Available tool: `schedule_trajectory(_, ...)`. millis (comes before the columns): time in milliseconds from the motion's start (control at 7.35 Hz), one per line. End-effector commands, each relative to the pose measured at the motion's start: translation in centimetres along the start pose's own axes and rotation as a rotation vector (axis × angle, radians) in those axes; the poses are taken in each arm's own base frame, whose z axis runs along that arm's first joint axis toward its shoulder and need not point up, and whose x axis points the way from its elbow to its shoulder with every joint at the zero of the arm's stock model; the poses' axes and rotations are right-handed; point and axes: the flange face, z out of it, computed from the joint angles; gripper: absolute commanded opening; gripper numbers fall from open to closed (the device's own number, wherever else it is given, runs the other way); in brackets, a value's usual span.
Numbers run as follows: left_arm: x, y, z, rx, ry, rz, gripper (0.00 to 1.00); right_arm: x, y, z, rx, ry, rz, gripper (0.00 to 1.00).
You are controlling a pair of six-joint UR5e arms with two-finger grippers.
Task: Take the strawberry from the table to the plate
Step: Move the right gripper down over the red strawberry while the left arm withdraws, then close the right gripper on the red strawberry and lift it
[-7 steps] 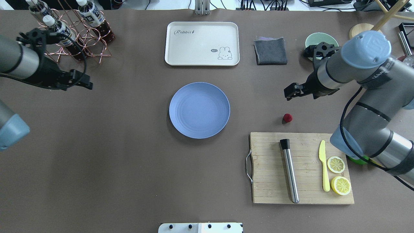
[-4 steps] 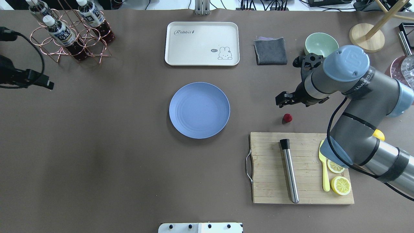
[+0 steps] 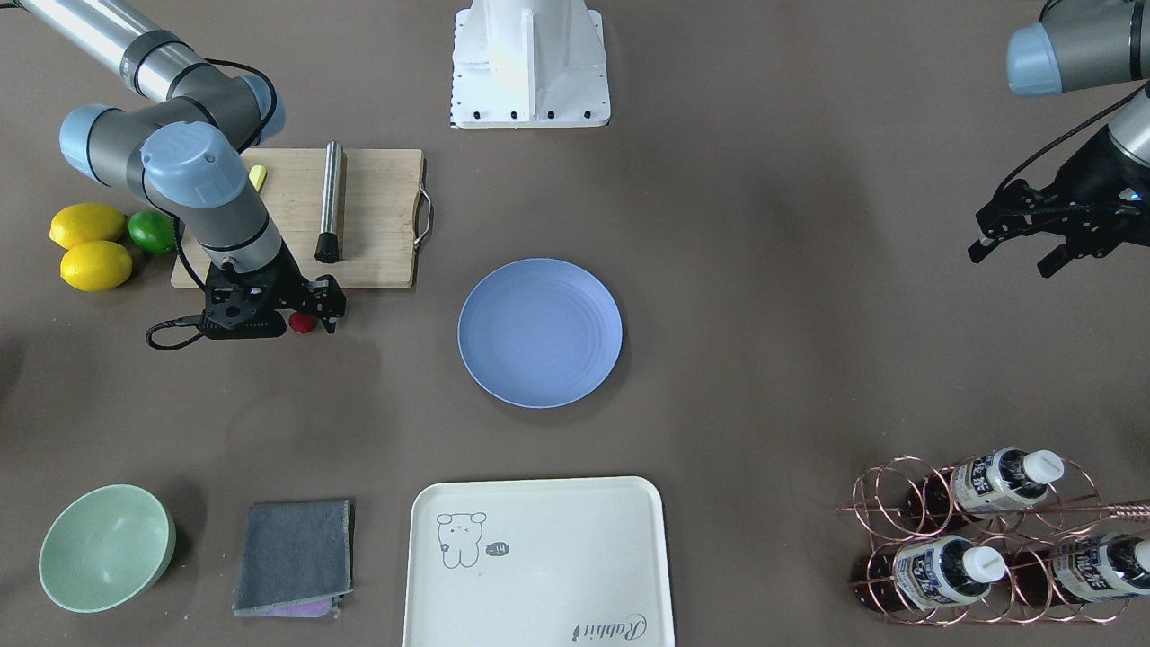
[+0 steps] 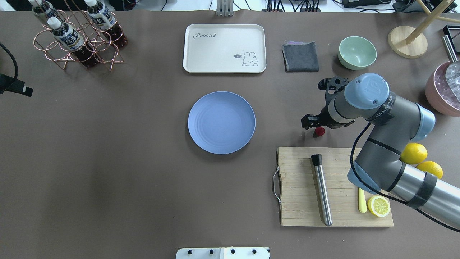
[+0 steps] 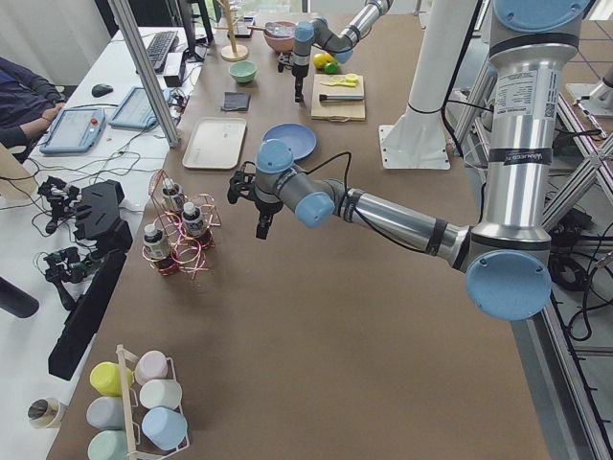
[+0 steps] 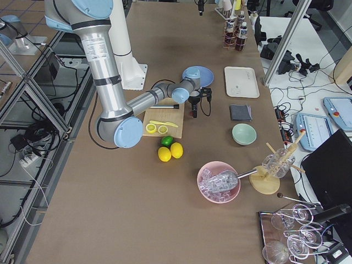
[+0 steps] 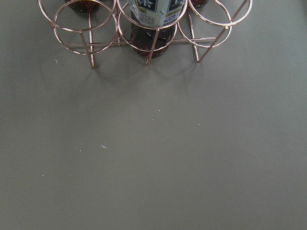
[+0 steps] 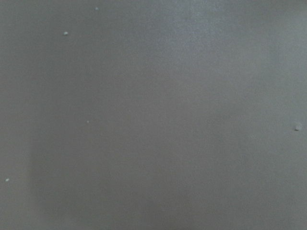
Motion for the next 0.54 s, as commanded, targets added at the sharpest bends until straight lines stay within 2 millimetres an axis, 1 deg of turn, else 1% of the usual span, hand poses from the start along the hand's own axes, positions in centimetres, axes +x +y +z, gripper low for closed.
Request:
schedule_trajectory(0,-0.06,-0.06,-0.10,0.003,-0.001,-0.002,0.98,0.09,0.51,0.34,0.018,0.015,-0.005,0.76)
schedule_trajectory(136,0.05,-0.09,-0.06,0.003,0.000,0.000,0.98,-0.05,0.59,0.28,0.024,0.016,0.004,0.57)
schedule_trajectory(272,0.05,-0.09,-0.06,0.003,0.000,0.000,0.98,-0.13,0.71,0.20,0.024,0.010,0.058,0.01)
schedule_trajectory(408,0.00,-0.09,-0.01,0.002,-0.001,-0.001,0.98,-0.74,1.17,0.40,0.029,0.011,0.058,0.00)
